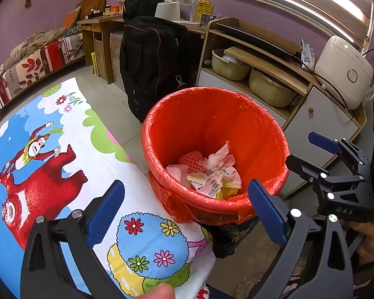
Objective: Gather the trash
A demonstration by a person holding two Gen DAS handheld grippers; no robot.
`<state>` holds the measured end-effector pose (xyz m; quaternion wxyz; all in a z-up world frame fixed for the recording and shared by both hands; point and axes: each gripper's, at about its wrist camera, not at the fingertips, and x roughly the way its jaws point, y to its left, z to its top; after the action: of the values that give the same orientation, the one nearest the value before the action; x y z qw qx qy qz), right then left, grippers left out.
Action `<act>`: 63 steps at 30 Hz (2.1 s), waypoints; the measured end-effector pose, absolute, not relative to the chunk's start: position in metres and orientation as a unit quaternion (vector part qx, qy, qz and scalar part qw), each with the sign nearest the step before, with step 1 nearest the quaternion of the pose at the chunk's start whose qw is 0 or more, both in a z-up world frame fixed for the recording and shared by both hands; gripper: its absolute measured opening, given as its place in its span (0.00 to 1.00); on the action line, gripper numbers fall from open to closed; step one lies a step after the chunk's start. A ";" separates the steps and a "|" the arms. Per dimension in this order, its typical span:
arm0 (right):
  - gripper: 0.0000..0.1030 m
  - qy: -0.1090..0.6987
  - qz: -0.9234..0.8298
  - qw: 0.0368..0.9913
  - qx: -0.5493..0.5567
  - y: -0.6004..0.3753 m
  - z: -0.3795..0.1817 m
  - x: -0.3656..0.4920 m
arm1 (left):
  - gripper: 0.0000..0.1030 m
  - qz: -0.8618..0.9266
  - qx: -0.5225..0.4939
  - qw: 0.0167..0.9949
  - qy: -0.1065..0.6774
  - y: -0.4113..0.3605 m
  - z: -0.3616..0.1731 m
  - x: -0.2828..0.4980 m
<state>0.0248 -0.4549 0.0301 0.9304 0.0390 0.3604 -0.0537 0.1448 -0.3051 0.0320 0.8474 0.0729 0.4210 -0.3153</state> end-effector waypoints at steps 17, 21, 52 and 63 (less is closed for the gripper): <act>0.82 0.360 -0.054 0.931 0.039 -0.456 0.030 0.025 | 0.93 -0.316 0.073 0.847 0.421 -0.305 0.032 0.145; 0.82 0.360 -0.054 0.931 0.039 -0.455 0.030 0.025 | 0.93 -0.317 0.073 0.847 0.421 -0.304 0.031 0.145; 0.82 0.360 -0.053 0.931 0.039 -0.455 0.030 0.025 | 0.95 -0.326 0.068 0.844 0.420 -0.307 0.032 0.142; 0.82 0.360 -0.053 0.930 0.040 -0.456 0.030 0.025 | 0.95 -0.327 0.066 0.846 0.417 -0.305 0.030 0.141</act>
<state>0.0249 -0.4555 0.0301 0.9305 0.0397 0.3602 -0.0534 0.1405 -0.3049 0.0305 0.8458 0.0656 0.4169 -0.3265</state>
